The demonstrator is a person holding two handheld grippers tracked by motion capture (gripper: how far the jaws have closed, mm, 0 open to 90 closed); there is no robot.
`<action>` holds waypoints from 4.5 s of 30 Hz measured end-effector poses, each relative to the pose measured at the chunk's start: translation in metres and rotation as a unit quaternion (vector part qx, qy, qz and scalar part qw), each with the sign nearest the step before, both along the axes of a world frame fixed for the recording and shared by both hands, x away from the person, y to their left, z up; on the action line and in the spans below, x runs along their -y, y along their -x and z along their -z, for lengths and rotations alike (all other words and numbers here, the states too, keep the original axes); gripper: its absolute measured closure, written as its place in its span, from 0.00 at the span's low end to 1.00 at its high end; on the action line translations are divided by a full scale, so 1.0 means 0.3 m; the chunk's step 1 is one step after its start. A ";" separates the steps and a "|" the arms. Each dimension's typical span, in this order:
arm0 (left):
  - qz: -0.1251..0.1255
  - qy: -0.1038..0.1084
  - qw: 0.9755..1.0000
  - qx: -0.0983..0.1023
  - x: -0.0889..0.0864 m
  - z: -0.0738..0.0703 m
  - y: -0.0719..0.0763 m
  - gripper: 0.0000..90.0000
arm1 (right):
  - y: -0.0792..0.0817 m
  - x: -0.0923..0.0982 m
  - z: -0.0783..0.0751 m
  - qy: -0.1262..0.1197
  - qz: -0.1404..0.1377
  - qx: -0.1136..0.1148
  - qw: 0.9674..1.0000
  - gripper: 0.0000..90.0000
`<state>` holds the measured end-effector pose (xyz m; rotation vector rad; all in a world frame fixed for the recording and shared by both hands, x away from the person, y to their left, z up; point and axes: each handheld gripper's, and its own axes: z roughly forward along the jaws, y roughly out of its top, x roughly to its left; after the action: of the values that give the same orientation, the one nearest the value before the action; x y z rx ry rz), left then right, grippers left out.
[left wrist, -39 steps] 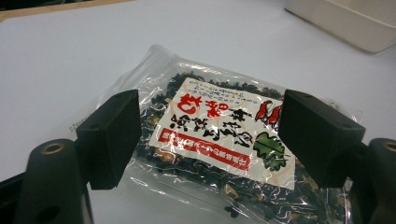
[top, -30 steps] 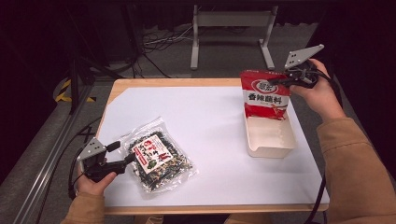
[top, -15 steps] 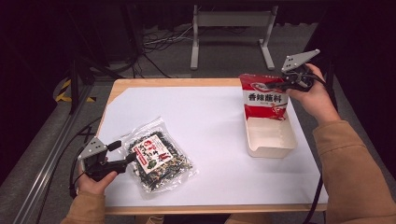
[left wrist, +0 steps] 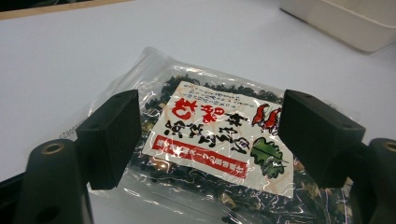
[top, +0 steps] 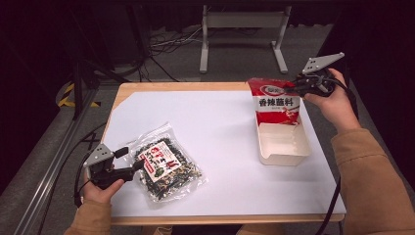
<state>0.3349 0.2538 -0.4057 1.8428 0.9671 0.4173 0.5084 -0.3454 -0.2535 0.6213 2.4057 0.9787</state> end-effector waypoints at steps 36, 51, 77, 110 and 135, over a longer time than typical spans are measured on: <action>0.007 -0.001 1.000 0.000 0.013 0.000 -0.015 0.25 | 0.075 0.159 0.208 -0.094 0.128 -0.091 0.983 0.66; 0.008 0.002 1.000 0.002 0.012 -0.002 -0.017 0.25 | 0.057 0.137 0.266 -0.058 0.155 -0.113 0.980 0.82; 0.007 0.003 1.000 0.001 0.013 -0.002 -0.014 0.25 | 0.039 0.109 0.296 -0.016 0.198 -0.088 0.976 0.86; 0.005 0.006 1.000 -0.010 0.027 -0.025 -0.048 0.24 | 0.225 0.184 0.215 -0.172 0.216 -0.048 0.960 0.50; -0.019 -0.032 0.998 -0.053 -0.016 -0.065 -0.107 0.18 | 0.431 -0.007 0.198 -0.178 0.097 -0.006 0.979 0.49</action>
<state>0.3671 0.2584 -0.3861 1.9215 1.0728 0.3813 0.3790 -0.3434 -0.3130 0.9699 2.1439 1.3310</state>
